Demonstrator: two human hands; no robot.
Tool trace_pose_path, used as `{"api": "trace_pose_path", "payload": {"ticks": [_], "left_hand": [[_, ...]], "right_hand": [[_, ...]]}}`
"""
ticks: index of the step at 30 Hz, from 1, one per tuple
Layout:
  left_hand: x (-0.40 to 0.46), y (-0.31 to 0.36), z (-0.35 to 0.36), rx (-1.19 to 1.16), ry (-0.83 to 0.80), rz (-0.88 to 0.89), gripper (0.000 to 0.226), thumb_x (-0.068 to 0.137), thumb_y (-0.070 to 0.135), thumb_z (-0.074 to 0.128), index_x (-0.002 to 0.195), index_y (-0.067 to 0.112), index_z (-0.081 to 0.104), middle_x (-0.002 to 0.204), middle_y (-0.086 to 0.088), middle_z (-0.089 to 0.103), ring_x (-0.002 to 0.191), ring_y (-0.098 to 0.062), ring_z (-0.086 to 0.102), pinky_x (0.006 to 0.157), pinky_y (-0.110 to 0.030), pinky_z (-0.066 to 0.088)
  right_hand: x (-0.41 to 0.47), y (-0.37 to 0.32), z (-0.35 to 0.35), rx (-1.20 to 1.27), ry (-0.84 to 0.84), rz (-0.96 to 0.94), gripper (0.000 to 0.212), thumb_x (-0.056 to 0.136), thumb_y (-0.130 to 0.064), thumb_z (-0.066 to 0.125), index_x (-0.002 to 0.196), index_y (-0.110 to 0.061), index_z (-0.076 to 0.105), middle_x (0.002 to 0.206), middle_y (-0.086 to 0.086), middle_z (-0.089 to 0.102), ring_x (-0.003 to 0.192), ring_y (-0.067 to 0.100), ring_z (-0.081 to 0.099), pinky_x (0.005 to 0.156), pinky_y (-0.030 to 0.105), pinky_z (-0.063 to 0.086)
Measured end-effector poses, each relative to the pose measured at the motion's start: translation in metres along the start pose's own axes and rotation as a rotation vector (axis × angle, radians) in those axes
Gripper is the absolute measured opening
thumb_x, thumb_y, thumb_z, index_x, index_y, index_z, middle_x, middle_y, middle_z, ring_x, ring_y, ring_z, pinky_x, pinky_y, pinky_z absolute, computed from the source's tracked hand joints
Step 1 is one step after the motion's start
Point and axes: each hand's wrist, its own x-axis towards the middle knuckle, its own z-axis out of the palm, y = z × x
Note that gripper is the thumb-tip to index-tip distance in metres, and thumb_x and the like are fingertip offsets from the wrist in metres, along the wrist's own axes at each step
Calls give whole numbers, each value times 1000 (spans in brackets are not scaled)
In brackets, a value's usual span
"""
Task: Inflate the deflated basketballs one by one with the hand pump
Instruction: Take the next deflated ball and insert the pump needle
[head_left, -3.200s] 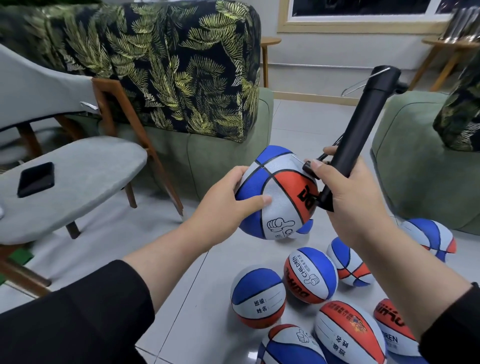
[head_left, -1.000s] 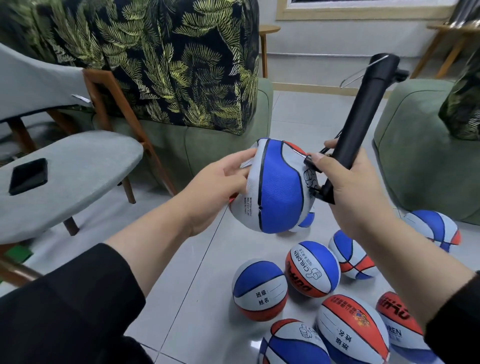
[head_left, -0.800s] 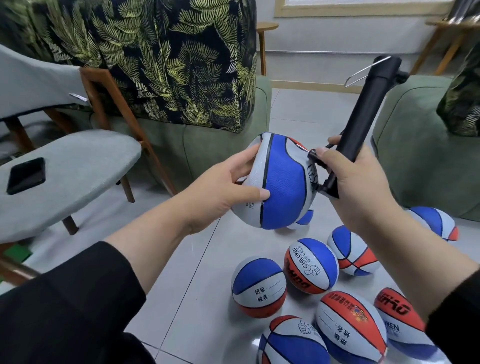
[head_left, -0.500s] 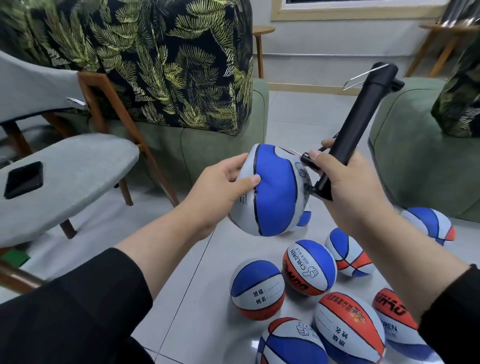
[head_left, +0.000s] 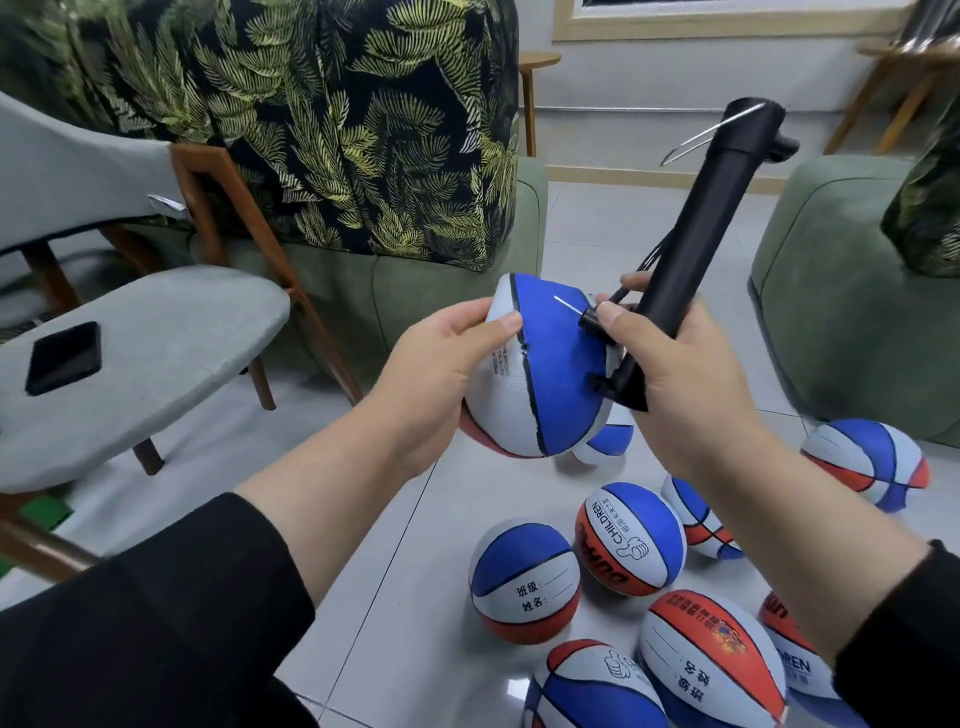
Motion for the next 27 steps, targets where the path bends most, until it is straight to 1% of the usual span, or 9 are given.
{"api": "trace_pose_path", "payload": {"ticks": [4, 6, 8, 11, 13, 17, 20, 23, 27], "left_hand": [[0, 2, -8, 255, -238, 57, 75, 94, 11, 72, 156, 39, 40, 136, 6, 68, 125, -20, 65, 86, -45, 61], [0, -3, -8, 460, -229, 74, 100, 82, 21, 83, 160, 45, 25, 138, 14, 64, 127, -14, 62, 94, -42, 60], [1, -6, -5, 583, -149, 86, 109, 72, 32, 88, 160, 46, 24, 137, 20, 63, 126, -8, 61, 96, -37, 58], [0, -10, -1, 563, 2, 80, 66, 77, 28, 89, 136, 30, 59, 115, 17, 73, 106, -4, 69, 86, -25, 58], [0, -12, 1, 583, 57, 63, 41, 82, 29, 86, 119, 26, 69, 105, 14, 76, 96, -2, 70, 82, -24, 58], [0, -14, 3, 671, 90, 77, 31, 85, 32, 83, 113, 29, 70, 102, 15, 74, 92, 1, 67, 71, -13, 50], [-1, -9, 3, 761, 113, 113, 23, 87, 33, 80, 107, 33, 68, 101, 15, 73, 94, -2, 66, 69, -11, 47], [-2, -5, 2, 829, 115, 127, 17, 90, 35, 77, 102, 39, 66, 101, 11, 73, 94, -11, 66, 76, -23, 51], [-4, -6, 4, 874, 115, 103, 19, 93, 40, 74, 108, 29, 72, 100, 8, 73, 95, -16, 66, 81, -32, 53]], "right_hand": [[5, -6, -6, 61, 61, 9, 27, 98, -19, 65, 123, -23, 56, 94, -6, 69, 97, 8, 70, 63, 30, 54], [5, -8, -7, 60, 60, 10, 28, 99, -18, 64, 125, -22, 54, 88, -8, 68, 96, 7, 69, 62, 29, 53], [4, -10, -8, 54, 58, 16, 27, 99, -18, 63, 125, -22, 54, 87, -9, 68, 96, 7, 69, 61, 28, 52], [3, -14, -8, 34, 35, 27, 28, 99, -20, 64, 124, -22, 54, 97, -1, 68, 98, 9, 70, 65, 31, 55], [1, -17, -6, -64, 17, 18, 29, 97, -22, 67, 123, -24, 55, 101, 4, 65, 97, 7, 71, 67, 35, 57], [-8, -19, -2, -326, 13, -51, 25, 95, -25, 69, 116, -31, 57, 95, -4, 68, 95, 8, 72, 80, 51, 63], [-12, -23, -2, -447, -7, -108, 23, 95, -24, 68, 113, -31, 56, 88, -8, 64, 85, 7, 69, 76, 56, 60], [-13, -26, -2, -466, -17, -122, 23, 96, -21, 67, 115, -26, 55, 79, -11, 58, 72, -1, 63, 67, 52, 58], [-10, -26, -4, -498, -39, -112, 23, 93, -23, 70, 110, -31, 56, 79, -9, 56, 76, 9, 59, 65, 53, 58]]}}
